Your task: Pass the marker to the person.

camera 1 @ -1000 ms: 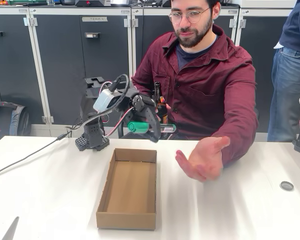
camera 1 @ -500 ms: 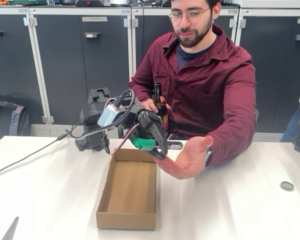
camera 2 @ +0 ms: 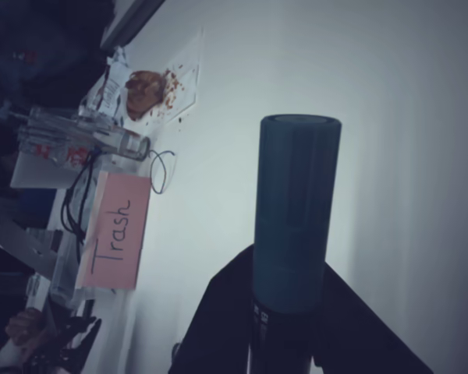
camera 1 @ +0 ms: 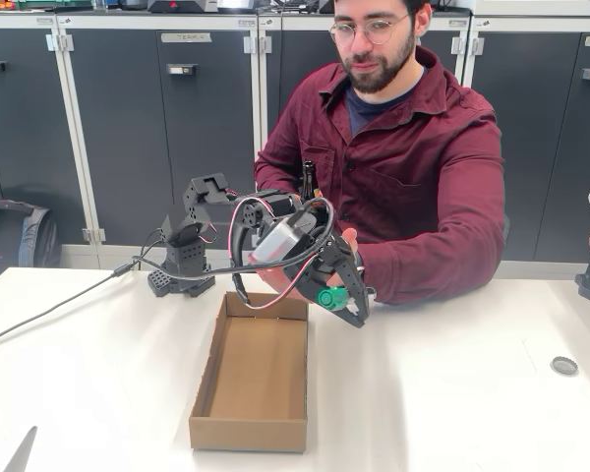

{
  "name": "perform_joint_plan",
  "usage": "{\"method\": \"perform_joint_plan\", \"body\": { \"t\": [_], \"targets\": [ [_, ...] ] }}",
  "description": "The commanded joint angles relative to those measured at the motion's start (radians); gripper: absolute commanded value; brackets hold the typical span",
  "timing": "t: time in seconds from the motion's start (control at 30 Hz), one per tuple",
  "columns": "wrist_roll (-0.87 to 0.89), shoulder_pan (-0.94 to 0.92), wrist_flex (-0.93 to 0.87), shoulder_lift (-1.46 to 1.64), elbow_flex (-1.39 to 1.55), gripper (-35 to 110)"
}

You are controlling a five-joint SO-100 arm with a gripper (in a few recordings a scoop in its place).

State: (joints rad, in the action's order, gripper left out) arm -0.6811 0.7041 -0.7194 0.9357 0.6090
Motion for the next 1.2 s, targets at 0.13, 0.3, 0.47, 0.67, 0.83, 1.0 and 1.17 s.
{"method": "perform_joint_plan", "body": {
  "t": [0.13, 0.3, 0.47, 0.67, 0.83, 1.0, 1.17],
  "targets": [
    [-0.155, 0.044, 0.152, 0.278, 0.345, -5],
    [-0.11, 0.086, 0.144, 0.469, 0.554, -5],
    [0.012, 0.133, 0.012, 0.588, 0.535, -5],
    [0.094, 0.212, -0.08, 0.715, 0.566, -5],
    [0.061, 0.278, -0.098, 0.825, 0.68, -5],
    [0.048, 0.318, -0.11, 0.913, 0.804, -5],
    [0.04, 0.357, -0.133, 0.994, 0.933, -5]
  ]
}}
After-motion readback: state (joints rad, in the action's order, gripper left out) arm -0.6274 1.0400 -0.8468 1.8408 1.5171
